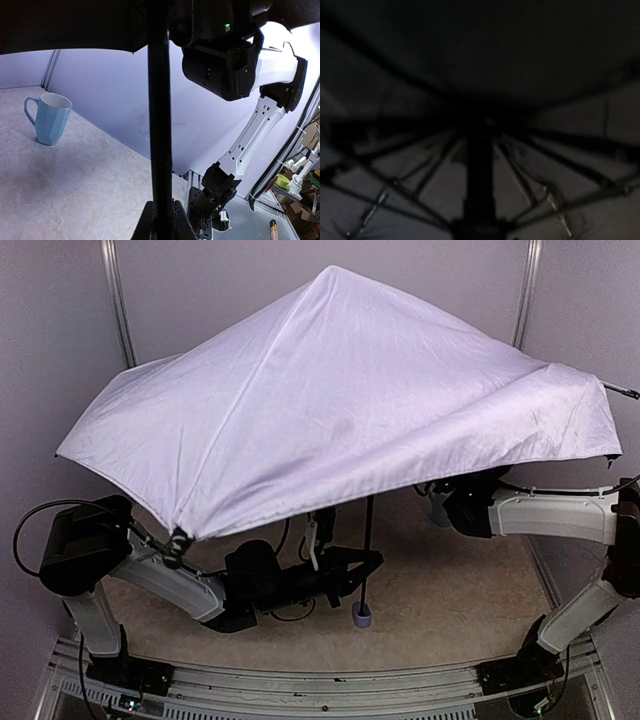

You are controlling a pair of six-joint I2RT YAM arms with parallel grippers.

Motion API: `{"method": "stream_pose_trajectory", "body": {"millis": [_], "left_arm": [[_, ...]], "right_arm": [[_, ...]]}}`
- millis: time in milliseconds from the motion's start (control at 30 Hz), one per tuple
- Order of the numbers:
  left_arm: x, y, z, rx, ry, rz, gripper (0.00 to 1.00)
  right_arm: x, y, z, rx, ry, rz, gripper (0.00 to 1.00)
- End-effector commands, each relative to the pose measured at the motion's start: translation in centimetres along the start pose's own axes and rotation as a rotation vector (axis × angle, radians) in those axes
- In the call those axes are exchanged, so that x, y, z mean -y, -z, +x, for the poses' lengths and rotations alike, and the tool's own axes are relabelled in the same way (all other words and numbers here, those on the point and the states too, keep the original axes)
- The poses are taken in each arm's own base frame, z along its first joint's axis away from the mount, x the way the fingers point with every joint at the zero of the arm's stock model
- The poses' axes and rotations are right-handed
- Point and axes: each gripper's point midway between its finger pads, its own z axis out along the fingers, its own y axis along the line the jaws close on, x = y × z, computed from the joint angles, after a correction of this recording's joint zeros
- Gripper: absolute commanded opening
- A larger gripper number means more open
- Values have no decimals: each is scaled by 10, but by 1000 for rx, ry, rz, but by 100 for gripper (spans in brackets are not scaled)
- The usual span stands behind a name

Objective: Put away the umbrella

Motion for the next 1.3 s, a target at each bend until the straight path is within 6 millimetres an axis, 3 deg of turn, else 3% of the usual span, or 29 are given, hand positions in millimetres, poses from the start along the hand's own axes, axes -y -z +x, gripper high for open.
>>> {"method": "stream_pose_trajectory", "body": {"millis": [0,300,333,467,567,767,967,1267], "left_arm": [[24,-2,-40,116,-70,58,0],[25,0,-42,117,-79,54,0],[25,0,-44,121,-83,52,0],[15,-1,-55,133,-91,-29,0],[-8,-8,-58,99,-108,-186,0],[-19,-8,-66,100,-181,-279,0],[-22,-11,-66,97,-198,-303,0],[-23,-11,-64,98,-204,-305,0]], "right_arm": [[-12,3,-20,29,34,-38,21],[-8,3,-19,11,26,-34,3],[-6,3,-18,5,25,-30,6],[3,2,-14,-29,104,47,49],[11,4,-8,-70,295,189,55],[25,15,-8,-88,517,368,55],[17,10,-2,-95,626,394,55],[22,-1,-11,-74,682,455,36]]}}
